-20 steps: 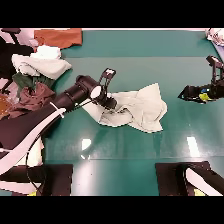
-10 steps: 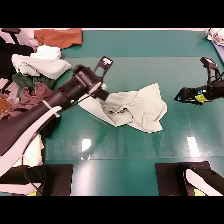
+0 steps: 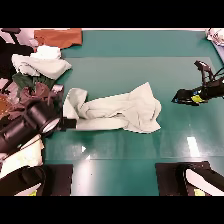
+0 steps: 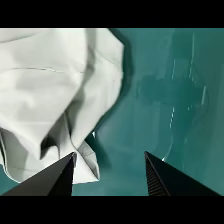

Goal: Fold the shirts.

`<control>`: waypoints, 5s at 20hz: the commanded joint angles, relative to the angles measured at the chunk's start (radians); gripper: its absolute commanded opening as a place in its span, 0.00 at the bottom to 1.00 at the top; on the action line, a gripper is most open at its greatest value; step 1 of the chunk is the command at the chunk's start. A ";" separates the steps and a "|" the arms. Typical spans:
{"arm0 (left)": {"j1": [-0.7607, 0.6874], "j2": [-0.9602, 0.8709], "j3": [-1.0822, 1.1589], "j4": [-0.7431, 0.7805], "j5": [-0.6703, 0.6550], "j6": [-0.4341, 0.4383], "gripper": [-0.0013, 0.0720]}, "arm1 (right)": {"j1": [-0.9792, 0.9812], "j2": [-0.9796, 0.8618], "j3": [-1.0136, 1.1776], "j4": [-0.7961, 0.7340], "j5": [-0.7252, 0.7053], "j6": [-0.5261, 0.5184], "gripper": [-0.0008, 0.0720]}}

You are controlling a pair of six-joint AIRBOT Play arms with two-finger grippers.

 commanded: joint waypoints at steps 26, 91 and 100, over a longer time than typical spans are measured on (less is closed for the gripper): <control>0.001 -0.350 0.244 0.046 0.245 0.189 0.83 | 0.111 -0.029 0.000 0.004 -0.014 0.026 0.70; 0.115 -0.147 -0.045 -0.074 0.230 0.088 0.80 | 0.363 -0.388 0.000 0.598 -0.209 -0.187 0.03; 0.115 -0.187 -0.042 0.036 0.176 0.116 0.05 | 0.362 -0.388 0.000 0.596 -0.188 -0.188 0.03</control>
